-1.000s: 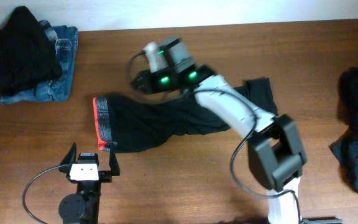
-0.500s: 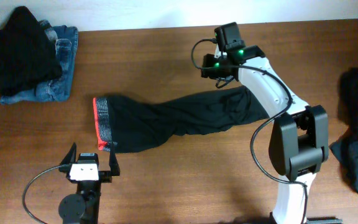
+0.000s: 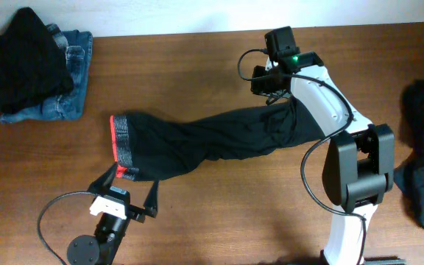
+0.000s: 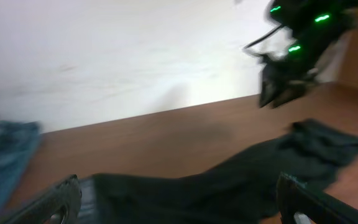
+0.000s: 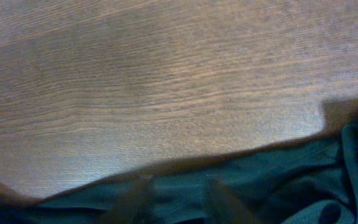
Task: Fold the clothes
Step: 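Move the right gripper to the pant legs' right end, then grasp the waistband with the left gripper and the legs with the right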
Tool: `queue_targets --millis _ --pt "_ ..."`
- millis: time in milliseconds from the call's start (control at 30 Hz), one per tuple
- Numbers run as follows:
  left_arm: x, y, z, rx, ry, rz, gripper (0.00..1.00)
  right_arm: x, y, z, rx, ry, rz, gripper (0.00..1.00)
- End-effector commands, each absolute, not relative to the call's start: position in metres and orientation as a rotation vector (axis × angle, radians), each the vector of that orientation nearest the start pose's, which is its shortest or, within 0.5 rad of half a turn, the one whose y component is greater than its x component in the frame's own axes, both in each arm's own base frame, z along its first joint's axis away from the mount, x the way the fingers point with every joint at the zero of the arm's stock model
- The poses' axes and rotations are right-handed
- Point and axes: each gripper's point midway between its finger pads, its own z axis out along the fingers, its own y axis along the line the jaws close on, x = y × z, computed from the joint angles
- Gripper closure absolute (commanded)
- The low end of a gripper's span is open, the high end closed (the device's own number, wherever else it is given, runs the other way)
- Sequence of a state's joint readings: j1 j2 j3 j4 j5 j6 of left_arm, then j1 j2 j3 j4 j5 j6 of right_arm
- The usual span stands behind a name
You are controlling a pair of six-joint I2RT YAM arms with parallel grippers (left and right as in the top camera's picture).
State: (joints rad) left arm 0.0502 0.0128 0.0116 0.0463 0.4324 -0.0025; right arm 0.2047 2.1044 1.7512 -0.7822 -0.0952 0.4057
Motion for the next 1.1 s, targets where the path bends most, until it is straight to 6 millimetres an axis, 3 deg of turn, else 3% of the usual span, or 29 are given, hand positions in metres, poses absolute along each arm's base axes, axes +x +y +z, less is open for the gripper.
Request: queue_targets --millis 0,200,333,433,533,567,633,767,867,933,1067 --pt "0.218 -0.080 0.222 0.384 1.424 -0.408 0.01 0.493 0.121 0.100 0.228 2.713 0.312 0.72" --pt "0.213 -0.080 0.271 0.386 1.412 -0.404 0.01 0.492 0.120 0.100 0.230 2.716 0.311 0.64" --pt "0.227 -0.079 0.279 0.341 1.606 -0.458 0.01 0.487 0.112 0.112 0.249 2.717 0.306 0.62" --pt "0.247 -0.078 0.277 0.287 1.840 -0.523 0.01 0.477 0.104 0.138 0.264 2.702 0.316 0.73" --pt "0.269 -0.077 0.274 0.246 1.985 -0.566 0.01 0.461 0.106 0.164 0.223 2.695 0.355 0.77" --pt "0.285 -0.076 0.267 0.229 2.043 -0.583 0.01 0.447 0.117 0.177 0.103 2.707 0.426 0.78" --pt "0.302 -0.075 0.248 0.234 2.100 -0.590 0.01 0.431 0.123 0.179 0.022 2.750 0.461 0.78" --pt "0.317 -0.090 0.183 0.211 2.317 -0.766 0.01 0.402 0.119 0.160 -0.046 2.890 0.437 0.77" --pt "0.320 -0.108 0.137 0.210 2.448 -0.917 0.01 0.396 0.118 0.149 -0.116 2.933 0.424 0.82" --pt "0.325 -0.114 0.113 0.207 2.506 -0.946 0.01 0.396 0.118 0.146 -0.114 2.941 0.424 0.93" --pt "0.333 -0.125 0.086 0.231 2.545 -0.975 0.01 0.399 0.119 0.144 -0.116 2.937 0.423 0.96"
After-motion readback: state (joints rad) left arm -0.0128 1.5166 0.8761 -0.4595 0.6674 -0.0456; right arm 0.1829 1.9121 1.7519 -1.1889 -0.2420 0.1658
